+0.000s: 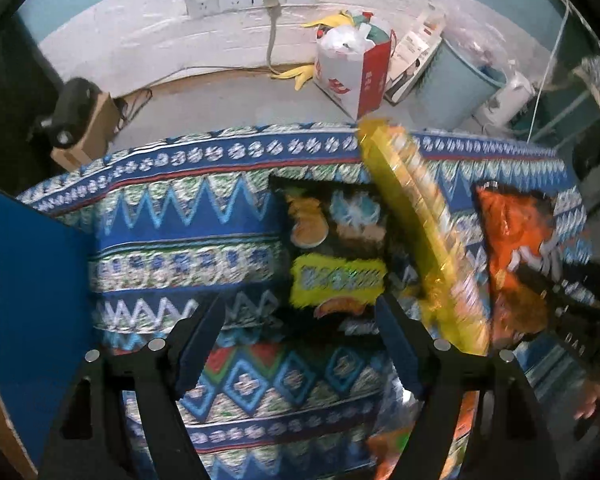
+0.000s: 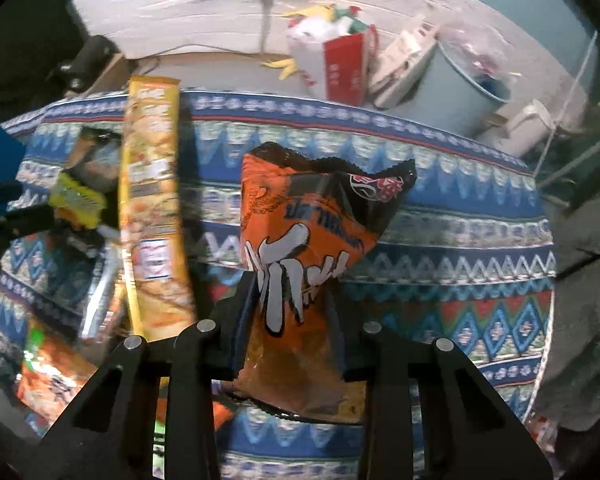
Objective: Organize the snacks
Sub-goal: 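Grasp the black seaweed snack bag with the left tool while the right tool grasps the orange fish-snack bag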
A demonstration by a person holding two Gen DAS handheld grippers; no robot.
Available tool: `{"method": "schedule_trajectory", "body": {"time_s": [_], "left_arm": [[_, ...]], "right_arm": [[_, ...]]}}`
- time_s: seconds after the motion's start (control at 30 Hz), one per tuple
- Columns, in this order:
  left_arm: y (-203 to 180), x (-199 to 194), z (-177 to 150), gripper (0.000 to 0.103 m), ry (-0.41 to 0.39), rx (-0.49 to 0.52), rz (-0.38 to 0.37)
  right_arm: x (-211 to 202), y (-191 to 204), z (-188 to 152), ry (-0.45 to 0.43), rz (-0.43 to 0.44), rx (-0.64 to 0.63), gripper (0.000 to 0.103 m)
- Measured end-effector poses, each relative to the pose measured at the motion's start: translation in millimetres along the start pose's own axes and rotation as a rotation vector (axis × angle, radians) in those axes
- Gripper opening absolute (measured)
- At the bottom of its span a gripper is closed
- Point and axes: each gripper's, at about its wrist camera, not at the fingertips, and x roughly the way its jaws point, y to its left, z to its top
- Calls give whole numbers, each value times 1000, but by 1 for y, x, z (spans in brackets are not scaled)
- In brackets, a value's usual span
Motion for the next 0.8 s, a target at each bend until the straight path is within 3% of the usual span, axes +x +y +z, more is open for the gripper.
{"method": "schedule_trajectory", "body": {"time_s": [0.07, 0.2, 0.5, 0.7, 0.77, 0.8], "left_arm": [[-4, 3, 5, 81, 0, -19, -11], [-12, 14, 13, 81, 20, -19, 2], [-20, 49, 13, 85, 91, 8, 67], [-25, 50, 8, 87, 61, 62, 99], [-25, 48, 5, 79, 47, 80, 107], [-26, 45, 4, 68, 36, 104, 128]], "right_arm": [[0, -12, 1, 4, 42, 43, 35], [4, -22, 1, 16, 144, 123, 57], [14, -18, 3, 50, 123, 84, 64], [24, -20, -1, 71, 102, 90, 67], [28, -18, -3, 79, 96, 90, 68], [32, -17, -2, 84, 91, 87, 68]]}}
